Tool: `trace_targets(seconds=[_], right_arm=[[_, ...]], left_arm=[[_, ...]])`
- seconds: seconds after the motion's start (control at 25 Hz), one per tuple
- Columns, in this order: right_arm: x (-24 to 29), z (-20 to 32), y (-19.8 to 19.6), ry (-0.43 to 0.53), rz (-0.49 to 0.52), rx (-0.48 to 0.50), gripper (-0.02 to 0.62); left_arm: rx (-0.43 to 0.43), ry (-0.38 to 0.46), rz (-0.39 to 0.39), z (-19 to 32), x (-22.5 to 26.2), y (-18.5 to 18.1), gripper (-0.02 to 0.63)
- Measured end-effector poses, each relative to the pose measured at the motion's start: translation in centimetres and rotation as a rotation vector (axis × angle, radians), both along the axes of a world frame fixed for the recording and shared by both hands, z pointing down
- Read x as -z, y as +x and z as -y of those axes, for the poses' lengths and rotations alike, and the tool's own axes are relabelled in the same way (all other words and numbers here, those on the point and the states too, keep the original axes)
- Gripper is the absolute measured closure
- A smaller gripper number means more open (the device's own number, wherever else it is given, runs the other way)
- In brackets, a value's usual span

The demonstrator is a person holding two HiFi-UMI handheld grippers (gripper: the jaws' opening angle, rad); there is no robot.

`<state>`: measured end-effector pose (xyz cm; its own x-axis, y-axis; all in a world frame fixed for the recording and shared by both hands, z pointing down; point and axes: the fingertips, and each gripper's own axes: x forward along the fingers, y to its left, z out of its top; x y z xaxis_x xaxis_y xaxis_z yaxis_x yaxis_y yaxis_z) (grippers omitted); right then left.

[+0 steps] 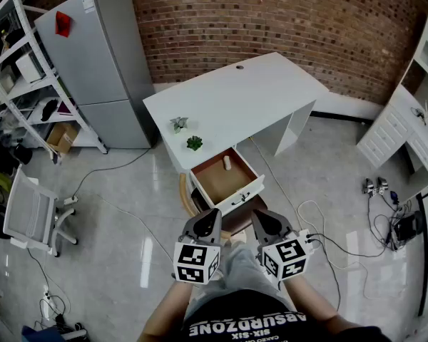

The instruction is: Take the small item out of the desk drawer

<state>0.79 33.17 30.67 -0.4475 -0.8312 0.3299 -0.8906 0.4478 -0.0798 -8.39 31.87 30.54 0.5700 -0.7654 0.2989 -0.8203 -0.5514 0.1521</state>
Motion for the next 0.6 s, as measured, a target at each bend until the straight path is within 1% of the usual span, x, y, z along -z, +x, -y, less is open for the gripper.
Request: trace_targets(seconds=[0.12, 0.4, 0.6], right_arm=[[-0.5, 0.4, 0.5, -0.005, -0.005, -0.006, 0.598], [-1.7, 3.4, 1.7, -0.024, 0.012, -0.017, 0.598], [-1.8, 7.0, 3.0, -0.036, 0.018, -0.031, 0.598]], left_arm=[[-0.007, -0.012, -0.001, 0.3, -0.5, 0.1, 0.609], [-0.003, -0.035, 0.004, 3.2, -1.6, 0.8, 0.609], [0.007, -0.027, 0.012, 6.5, -1.0, 1.1, 0.609]])
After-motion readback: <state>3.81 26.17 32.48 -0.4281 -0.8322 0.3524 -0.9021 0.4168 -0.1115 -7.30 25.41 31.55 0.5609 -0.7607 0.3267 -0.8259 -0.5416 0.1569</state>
